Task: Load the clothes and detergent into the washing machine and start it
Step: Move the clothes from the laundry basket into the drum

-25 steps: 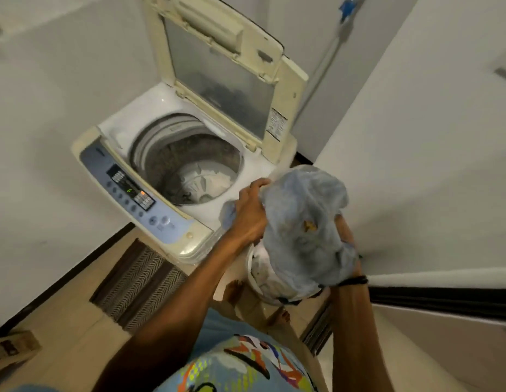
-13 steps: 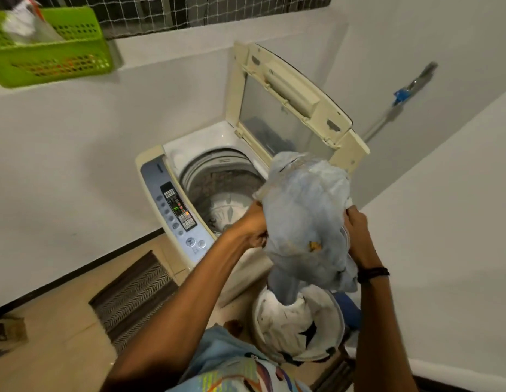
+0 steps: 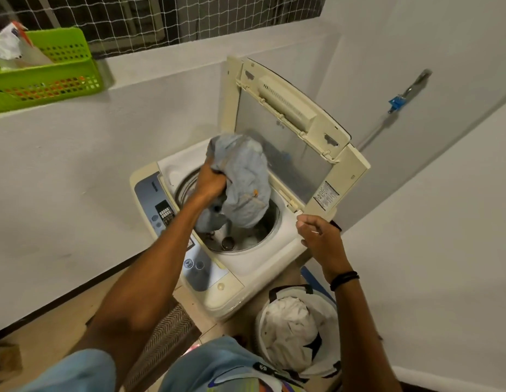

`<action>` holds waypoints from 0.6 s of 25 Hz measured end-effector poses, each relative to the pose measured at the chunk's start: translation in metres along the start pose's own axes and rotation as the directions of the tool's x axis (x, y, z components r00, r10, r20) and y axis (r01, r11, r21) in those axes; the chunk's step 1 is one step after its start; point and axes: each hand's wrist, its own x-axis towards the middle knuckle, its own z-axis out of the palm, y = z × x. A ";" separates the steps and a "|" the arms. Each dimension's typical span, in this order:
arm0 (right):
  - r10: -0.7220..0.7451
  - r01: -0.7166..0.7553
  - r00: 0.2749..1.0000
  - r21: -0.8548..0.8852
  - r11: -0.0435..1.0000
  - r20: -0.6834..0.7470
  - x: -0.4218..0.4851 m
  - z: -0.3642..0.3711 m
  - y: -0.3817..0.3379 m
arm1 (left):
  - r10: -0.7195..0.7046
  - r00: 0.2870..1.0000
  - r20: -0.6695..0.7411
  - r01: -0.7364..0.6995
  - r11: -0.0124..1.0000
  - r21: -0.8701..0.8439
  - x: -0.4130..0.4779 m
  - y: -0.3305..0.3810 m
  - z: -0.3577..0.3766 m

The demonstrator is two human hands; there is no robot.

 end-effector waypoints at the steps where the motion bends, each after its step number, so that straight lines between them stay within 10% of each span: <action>1: -0.012 0.013 1.000 -0.051 0.999 0.024 0.001 0.000 0.002 | -0.008 0.999 0.032 0.007 0.999 0.043 0.005 -0.024 0.006; 7: 0.050 -0.047 0.998 -0.116 0.992 0.023 -0.003 -0.014 0.037 | -0.431 0.879 0.205 0.189 0.709 0.679 0.018 -0.132 0.042; 11: 0.296 -0.301 0.951 -0.044 0.953 -0.087 -0.020 -0.034 0.100 | -0.131 0.951 0.280 0.001 0.907 0.421 -0.048 -0.117 0.103; 15: 0.459 -0.477 0.875 -0.116 0.871 -0.154 -0.053 -0.058 0.202 | -0.097 0.823 0.559 -0.134 0.924 0.358 -0.139 -0.121 0.181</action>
